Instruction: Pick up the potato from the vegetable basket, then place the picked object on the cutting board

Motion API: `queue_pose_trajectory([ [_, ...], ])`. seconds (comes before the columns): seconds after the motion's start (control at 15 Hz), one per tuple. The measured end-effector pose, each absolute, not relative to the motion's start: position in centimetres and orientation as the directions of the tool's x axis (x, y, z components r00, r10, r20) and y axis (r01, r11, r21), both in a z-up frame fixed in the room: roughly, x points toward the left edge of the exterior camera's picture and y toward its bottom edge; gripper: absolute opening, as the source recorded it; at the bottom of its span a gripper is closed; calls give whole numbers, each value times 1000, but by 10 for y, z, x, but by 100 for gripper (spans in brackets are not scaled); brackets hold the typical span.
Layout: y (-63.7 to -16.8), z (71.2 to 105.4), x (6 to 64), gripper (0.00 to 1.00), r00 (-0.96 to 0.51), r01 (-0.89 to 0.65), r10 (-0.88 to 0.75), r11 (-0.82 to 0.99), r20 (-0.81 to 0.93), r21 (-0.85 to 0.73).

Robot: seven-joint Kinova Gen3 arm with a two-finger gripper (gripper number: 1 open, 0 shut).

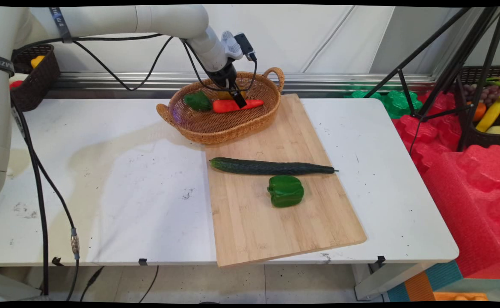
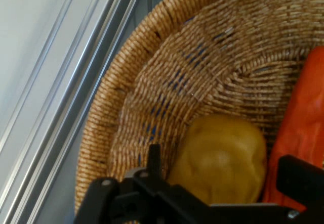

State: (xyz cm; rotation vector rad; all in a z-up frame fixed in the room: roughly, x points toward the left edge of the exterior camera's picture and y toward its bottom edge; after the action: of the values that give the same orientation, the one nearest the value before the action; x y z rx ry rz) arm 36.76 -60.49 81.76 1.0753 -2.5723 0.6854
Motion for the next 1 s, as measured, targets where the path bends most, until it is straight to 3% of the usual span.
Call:
queue_pose_trajectory([
  [0.07, -605, 817, 367, 0, -685, -725, -597, 611, 417, -318],
  [0.67, -591, 828, 357, 0, -654, -754, -608, 572, 450, -322],
  [1.0, -560, 864, 348, 0, -641, -764, -572, 538, 511, -356],
])
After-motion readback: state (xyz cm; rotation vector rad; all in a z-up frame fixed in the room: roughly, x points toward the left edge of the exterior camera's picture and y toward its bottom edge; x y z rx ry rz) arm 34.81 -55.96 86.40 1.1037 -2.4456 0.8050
